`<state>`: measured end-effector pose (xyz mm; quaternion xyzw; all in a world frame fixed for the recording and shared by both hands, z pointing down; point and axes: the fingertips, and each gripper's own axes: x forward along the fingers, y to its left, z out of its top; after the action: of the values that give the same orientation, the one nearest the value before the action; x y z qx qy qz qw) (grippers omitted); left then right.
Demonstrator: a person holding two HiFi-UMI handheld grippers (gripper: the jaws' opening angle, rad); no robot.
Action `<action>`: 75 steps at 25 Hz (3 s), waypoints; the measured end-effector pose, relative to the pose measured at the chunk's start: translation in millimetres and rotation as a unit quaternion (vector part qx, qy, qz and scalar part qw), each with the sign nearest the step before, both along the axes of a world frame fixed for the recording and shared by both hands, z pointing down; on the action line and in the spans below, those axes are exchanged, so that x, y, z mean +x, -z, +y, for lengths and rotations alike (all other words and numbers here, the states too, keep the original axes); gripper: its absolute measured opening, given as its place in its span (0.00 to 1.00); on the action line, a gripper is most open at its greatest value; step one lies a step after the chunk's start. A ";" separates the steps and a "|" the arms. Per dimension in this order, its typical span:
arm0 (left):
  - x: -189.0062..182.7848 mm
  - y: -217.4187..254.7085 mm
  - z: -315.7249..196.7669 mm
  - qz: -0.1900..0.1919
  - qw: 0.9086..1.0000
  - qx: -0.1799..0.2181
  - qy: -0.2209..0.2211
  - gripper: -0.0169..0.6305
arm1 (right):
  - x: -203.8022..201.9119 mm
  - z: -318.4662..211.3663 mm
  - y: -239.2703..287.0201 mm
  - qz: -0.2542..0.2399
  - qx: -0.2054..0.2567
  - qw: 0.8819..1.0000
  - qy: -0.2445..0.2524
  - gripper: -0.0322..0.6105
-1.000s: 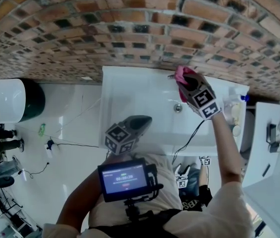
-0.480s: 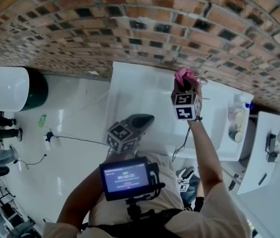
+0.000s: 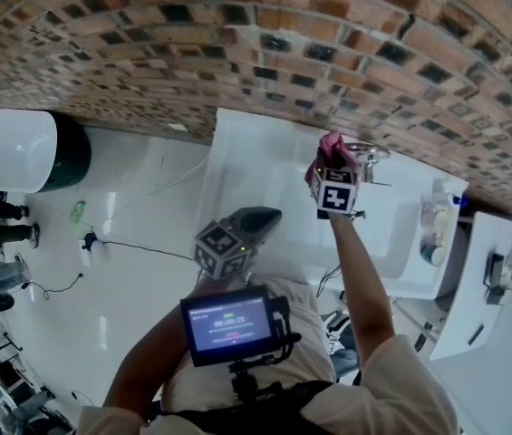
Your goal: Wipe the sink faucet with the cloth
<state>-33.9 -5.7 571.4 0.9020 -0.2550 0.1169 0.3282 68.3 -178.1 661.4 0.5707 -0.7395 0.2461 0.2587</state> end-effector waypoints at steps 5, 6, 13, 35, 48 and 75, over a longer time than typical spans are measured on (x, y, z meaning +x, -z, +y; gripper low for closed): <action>-6.4 -1.4 -0.2 -0.003 1.000 -0.003 0.005 0.03 | 15.7 12.9 -62.9 -0.021 -0.061 0.996 -0.055 0.16; -6.6 -2.0 0.6 -0.003 1.000 -0.006 0.003 0.03 | 18.2 21.8 -65.9 -0.039 -0.064 0.996 -0.058 0.16; -5.1 -7.9 -4.4 -0.003 1.000 -0.017 -0.002 0.03 | 50.7 75.2 -99.0 -0.165 -0.079 0.965 -0.190 0.16; 11.9 -19.0 0.7 -0.022 0.999 -0.038 -0.019 0.03 | 151.8 5.7 -156.2 -0.403 0.020 0.747 -0.529 0.16; 9.1 -12.5 4.8 -0.019 0.999 -0.034 -0.012 0.03 | 152.2 4.1 -109.4 -0.463 0.062 0.748 -0.472 0.16; -3.8 -0.8 3.1 -0.001 1.000 -0.012 -0.006 0.03 | 156.6 8.2 -21.6 -0.385 0.137 0.846 -0.343 0.16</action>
<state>-37.7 -2.6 572.2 0.8993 -0.2488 0.1225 0.3383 224.9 -169.9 683.0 0.6770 -0.5628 0.4155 -0.2286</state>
